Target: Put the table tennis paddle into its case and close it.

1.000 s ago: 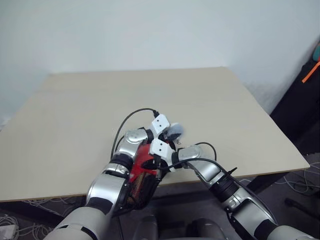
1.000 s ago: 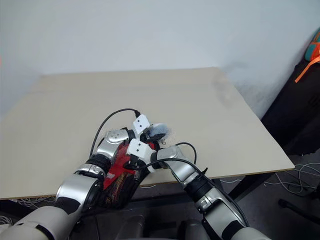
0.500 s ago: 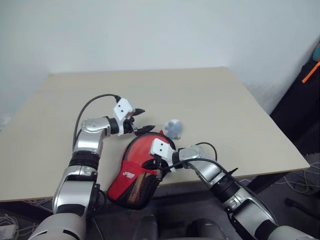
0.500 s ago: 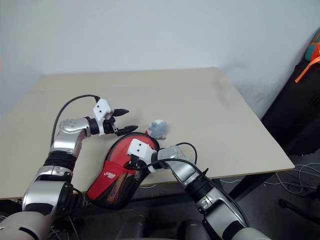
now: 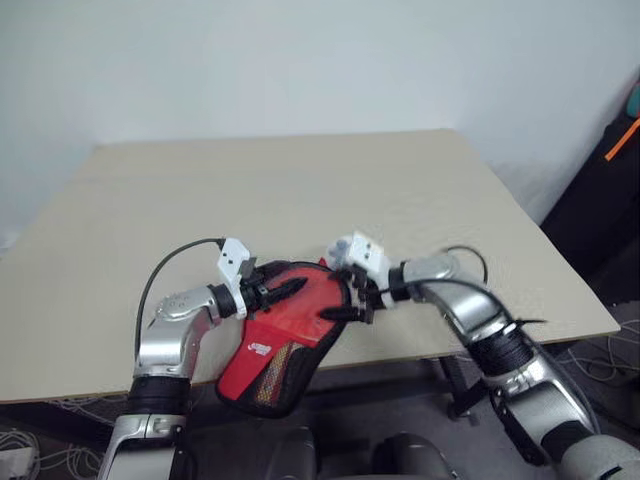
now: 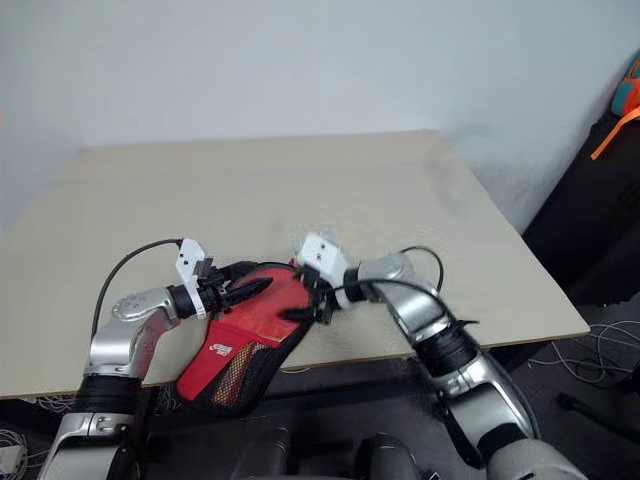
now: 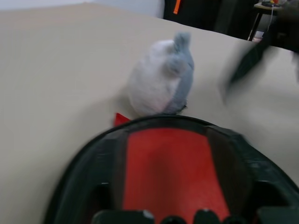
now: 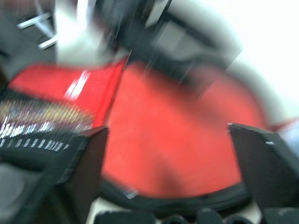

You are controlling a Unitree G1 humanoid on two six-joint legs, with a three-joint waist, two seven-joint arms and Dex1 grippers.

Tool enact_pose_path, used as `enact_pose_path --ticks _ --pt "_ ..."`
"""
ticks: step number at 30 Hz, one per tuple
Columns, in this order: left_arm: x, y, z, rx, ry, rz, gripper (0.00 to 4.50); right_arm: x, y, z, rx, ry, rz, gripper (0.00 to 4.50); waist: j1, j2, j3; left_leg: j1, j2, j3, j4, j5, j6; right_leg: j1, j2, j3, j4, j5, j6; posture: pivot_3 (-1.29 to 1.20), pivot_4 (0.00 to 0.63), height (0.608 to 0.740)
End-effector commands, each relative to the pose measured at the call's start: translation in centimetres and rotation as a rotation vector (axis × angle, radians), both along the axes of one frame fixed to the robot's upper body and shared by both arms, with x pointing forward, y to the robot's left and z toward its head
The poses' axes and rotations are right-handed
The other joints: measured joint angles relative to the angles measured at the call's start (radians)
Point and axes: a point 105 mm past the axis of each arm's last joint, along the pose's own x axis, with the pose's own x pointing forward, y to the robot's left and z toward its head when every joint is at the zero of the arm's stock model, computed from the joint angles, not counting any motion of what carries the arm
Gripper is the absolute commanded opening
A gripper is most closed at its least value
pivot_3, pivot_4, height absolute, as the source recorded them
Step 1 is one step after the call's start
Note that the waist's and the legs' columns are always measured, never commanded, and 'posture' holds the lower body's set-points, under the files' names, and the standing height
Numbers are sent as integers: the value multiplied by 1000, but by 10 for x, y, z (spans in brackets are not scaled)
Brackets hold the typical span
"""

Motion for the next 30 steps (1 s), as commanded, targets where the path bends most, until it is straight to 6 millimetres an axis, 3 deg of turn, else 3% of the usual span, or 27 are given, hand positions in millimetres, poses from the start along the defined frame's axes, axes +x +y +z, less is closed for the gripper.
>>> enact_pose_path --ticks 1,5,6,15,24,30 --pt "-2 -10 1 -10 -9 -30 1470 22 -4 31 56 -82 -53 4500 0 0 0 0 0 0 0 0 0 0 0 0 0 0 0 0 0 707" --pt "-5 -19 -7 -4 8 -55 123 47 -7 31 54 -109 -132 4500 1 -1 0 0 0 2 0 0 0 0 0 1 0 0 0 0 0 707" --pt "-4 -21 -9 0 10 -56 47 52 -6 30 55 -105 -149 4500 1 -1 0 0 0 2 0 0 0 0 0 1 0 0 0 0 0 707" --pt "1 -18 -18 67 22 -42 47 80 -3 -9 7 -65 -263 4500 -2 -1 0 0 0 4 0 1 2 0 0 2 1 1 -1 0 0 707" --pt "-3 -4 -24 123 59 -56 47 84 -2 -34 -39 -23 -296 4500 -4 -1 0 0 0 5 0 1 2 0 0 3 1 1 -1 0 0 707" --pt "-4 -3 -26 143 61 -69 0 85 3 -32 -26 -24 -299 2543 -4 0 0 1 0 5 0 1 2 0 1 4 2 1 -2 0 0 707"
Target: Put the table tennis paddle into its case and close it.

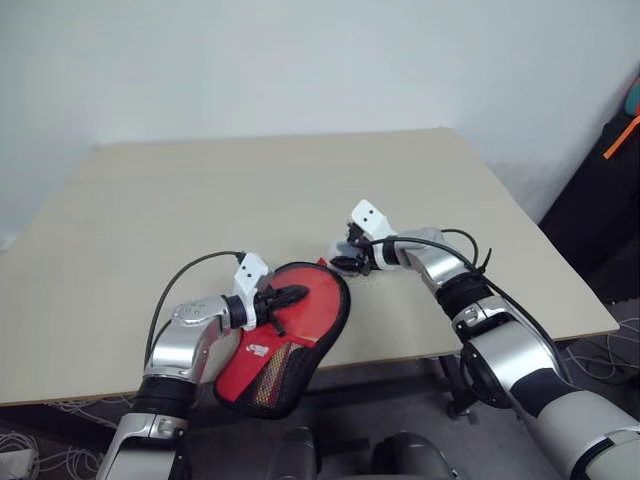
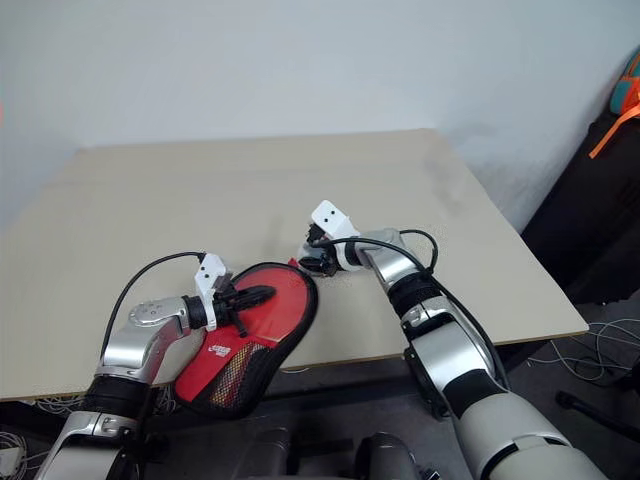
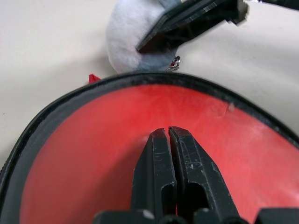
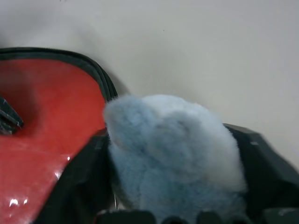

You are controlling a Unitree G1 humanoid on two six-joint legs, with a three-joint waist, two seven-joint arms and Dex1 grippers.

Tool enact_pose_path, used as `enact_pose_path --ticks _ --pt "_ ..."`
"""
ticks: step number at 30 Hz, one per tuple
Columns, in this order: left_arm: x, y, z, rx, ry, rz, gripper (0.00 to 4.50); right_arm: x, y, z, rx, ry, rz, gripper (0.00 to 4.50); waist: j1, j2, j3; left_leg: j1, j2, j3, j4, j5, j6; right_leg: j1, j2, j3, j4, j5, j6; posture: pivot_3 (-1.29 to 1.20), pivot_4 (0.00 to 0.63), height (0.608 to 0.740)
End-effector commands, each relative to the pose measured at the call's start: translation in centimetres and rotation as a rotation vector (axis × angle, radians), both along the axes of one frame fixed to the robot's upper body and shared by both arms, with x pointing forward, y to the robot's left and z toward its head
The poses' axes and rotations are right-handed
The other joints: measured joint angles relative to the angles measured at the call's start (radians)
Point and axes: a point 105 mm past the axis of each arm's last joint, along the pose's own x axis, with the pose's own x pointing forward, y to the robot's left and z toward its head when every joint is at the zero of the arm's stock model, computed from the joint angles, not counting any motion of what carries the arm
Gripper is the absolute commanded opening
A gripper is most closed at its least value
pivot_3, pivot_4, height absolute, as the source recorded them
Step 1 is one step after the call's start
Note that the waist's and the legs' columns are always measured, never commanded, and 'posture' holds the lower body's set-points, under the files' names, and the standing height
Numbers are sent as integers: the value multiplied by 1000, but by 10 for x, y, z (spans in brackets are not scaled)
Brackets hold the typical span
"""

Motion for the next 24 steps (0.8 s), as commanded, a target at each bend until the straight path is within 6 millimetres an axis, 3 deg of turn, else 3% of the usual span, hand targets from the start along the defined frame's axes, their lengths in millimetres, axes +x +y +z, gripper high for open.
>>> enact_pose_path --ticks 1,4,8,24 --pt "-2 -1 -4 25 11 -16 0 5 7 21 29 -60 15 2206 0 0 0 0 0 0 0 0 0 0 0 0 0 0 0 0 0 707" --pt "-3 -1 -7 30 16 -21 0 6 6 23 30 -71 10 1283 0 0 0 0 0 1 0 0 0 0 0 1 0 0 0 0 0 707" --pt "-5 -2 -11 40 35 -31 0 8 2 33 26 -113 15 443 0 0 0 0 0 1 0 0 0 0 0 1 0 0 0 0 0 707" --pt "-11 -3 -35 109 125 -112 0 -10 -18 64 23 -214 63 374 6 3 -2 0 0 1 2 0 1 1 -1 0 0 1 -2 0 0 707"
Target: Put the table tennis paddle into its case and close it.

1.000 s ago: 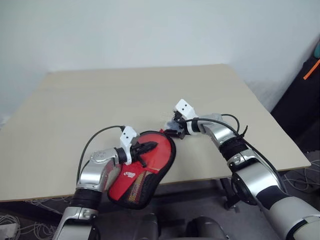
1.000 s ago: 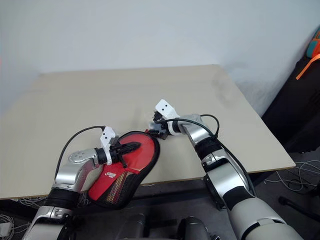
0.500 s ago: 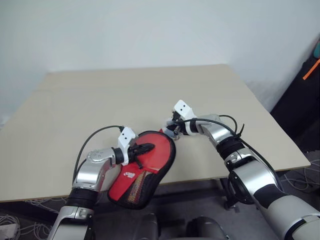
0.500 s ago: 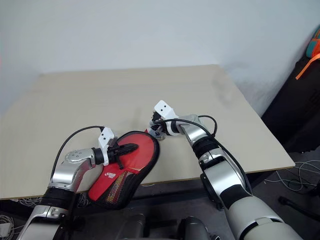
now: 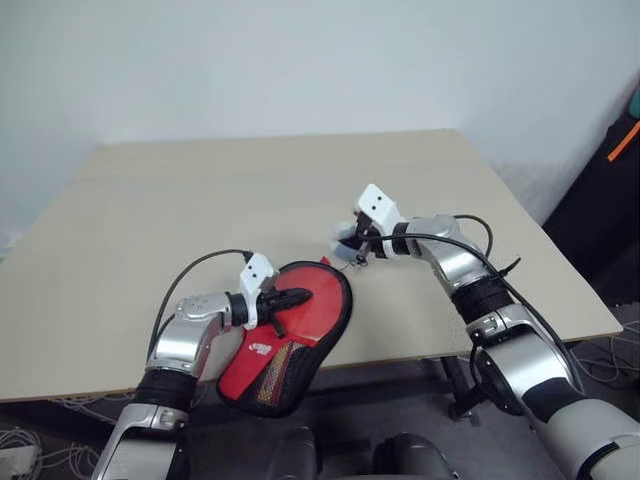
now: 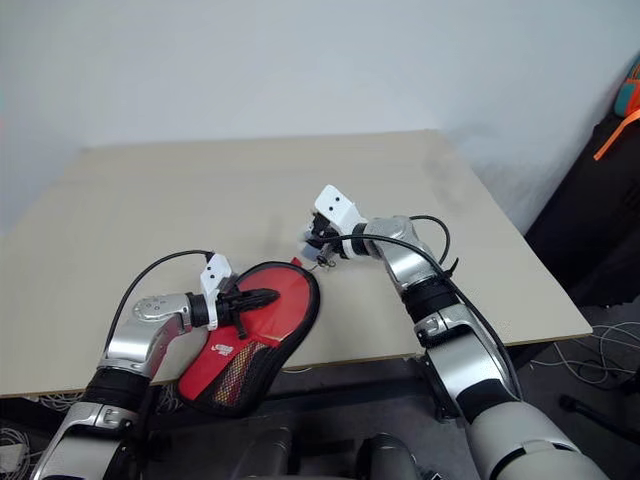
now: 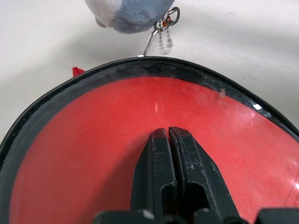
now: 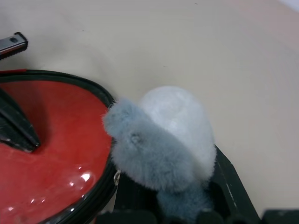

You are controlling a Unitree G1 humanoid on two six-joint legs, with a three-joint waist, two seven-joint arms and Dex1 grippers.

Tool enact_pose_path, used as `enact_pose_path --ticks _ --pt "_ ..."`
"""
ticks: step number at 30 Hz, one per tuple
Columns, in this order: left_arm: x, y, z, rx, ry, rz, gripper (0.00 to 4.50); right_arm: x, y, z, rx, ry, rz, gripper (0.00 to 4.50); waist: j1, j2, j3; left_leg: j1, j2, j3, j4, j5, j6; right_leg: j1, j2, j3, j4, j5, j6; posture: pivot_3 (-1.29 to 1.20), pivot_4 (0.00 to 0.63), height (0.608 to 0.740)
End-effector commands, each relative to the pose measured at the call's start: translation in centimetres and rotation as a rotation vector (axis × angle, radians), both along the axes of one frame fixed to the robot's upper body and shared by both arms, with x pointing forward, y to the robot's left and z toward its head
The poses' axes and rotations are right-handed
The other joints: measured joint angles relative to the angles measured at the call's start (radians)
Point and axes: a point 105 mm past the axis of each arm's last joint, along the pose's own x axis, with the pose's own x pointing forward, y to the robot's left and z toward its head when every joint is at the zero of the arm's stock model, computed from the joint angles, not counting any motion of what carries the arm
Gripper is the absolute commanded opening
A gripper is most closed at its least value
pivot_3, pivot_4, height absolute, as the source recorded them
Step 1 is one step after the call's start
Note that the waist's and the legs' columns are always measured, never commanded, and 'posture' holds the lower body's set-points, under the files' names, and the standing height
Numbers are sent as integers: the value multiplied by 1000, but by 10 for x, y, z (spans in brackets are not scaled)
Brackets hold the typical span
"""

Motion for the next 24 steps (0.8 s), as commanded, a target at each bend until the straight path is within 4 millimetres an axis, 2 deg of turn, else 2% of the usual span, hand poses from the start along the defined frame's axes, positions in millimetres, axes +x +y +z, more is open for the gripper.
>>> enact_pose_path --ticks 1,9,14,19,24 --pt "-12 3 -33 77 107 -19 0 -3 -9 26 20 -79 7 374 1 1 0 0 0 0 0 0 0 0 0 0 0 0 0 0 0 707" --pt "-25 -3 -49 121 139 -78 0 -20 -41 27 9 -67 -20 374 7 3 -2 0 -4 0 0 0 1 1 -3 1 0 0 0 0 0 707" --pt "-26 -5 -51 125 143 -95 0 -34 -50 30 23 -55 -2 374 8 4 -2 0 -6 -1 1 -1 2 1 -4 1 -1 0 0 0 0 707" --pt "-30 -8 -55 137 155 -120 0 -77 -52 29 90 49 151 374 14 5 -3 0 -8 -2 2 -3 4 2 -4 2 -3 0 0 0 0 707" --pt "-32 -11 -57 140 161 -138 0 -96 -54 23 89 89 194 374 15 7 -4 0 -9 -1 6 -6 8 3 -6 3 -3 0 0 0 0 707"
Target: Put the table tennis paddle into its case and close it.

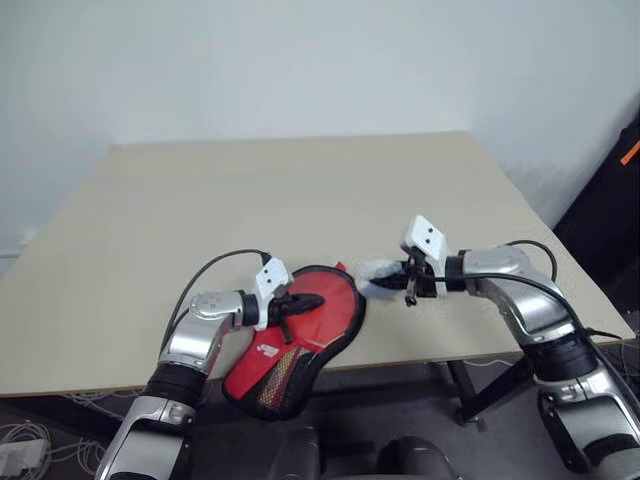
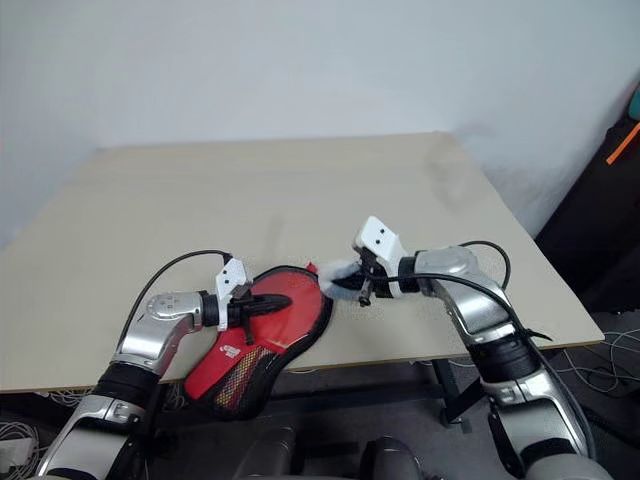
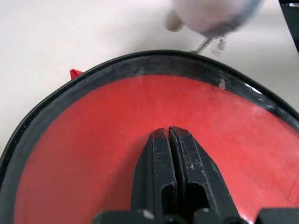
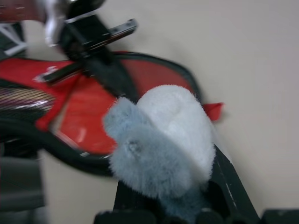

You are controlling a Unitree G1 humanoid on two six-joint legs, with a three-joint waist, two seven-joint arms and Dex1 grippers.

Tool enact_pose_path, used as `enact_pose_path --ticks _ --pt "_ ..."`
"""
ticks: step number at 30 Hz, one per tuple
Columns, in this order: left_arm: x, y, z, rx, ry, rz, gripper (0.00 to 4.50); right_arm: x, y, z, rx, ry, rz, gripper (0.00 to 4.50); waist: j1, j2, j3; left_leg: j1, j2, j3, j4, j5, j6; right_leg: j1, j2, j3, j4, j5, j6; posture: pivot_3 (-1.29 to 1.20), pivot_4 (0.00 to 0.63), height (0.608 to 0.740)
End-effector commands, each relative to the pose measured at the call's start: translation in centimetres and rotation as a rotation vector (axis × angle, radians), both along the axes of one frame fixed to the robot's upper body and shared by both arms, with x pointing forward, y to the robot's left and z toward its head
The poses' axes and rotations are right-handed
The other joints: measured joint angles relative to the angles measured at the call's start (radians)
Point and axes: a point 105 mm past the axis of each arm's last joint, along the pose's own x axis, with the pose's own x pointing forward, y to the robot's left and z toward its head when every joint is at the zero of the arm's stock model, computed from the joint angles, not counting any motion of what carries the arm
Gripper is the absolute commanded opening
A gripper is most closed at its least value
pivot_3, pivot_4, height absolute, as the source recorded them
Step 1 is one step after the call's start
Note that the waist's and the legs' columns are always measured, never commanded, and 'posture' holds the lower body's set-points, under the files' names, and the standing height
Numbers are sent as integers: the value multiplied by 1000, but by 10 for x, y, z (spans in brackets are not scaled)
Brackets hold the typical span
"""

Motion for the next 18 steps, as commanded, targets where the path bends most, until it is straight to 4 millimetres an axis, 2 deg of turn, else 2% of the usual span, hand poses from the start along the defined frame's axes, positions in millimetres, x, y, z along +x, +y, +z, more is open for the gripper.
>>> enact_pose_path --ticks 1,10,18 --pt "-24 7 -51 117 181 -5 0 -11 -2 26 42 -63 51 374 1 0 0 0 0 0 1 -1 -1 0 0 0 0 0 0 0 0 707" --pt "-22 2 -51 127 175 -32 0 -31 5 19 61 -11 89 374 20 1 -1 0 0 -1 2 -2 -3 0 0 0 0 0 0 0 0 707" --pt "-23 -2 -51 136 176 -67 0 -59 15 5 88 80 126 374 21 1 -3 0 0 -1 2 -3 -3 1 0 0 -1 0 0 0 0 707"
